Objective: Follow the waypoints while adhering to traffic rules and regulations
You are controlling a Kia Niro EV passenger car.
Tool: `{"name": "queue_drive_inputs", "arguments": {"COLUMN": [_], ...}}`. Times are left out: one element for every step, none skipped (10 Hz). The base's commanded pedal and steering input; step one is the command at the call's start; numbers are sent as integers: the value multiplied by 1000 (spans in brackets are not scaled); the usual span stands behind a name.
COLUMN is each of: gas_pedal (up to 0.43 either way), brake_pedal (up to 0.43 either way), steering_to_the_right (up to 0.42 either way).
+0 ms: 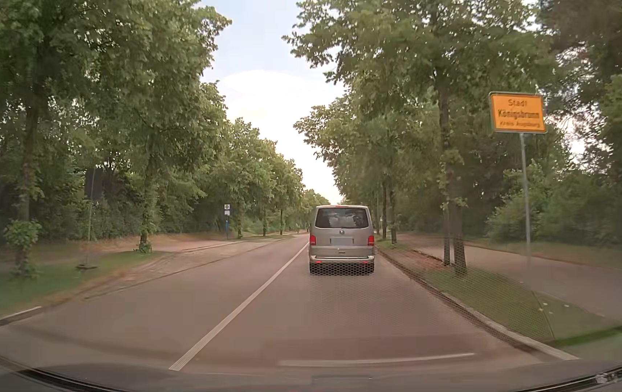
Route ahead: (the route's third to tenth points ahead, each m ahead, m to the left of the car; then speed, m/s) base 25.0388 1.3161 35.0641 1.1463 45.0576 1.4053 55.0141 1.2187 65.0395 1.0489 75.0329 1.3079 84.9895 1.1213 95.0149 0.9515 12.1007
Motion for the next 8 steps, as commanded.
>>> {"name": "queue_drive_inputs", "arguments": {"gas_pedal": [157,189,189,209,220,220,220,220], "brake_pedal": [12,12,12,12,12,12,12,12], "steering_to_the_right": [7,6,3,1,1,1,1,1]}}
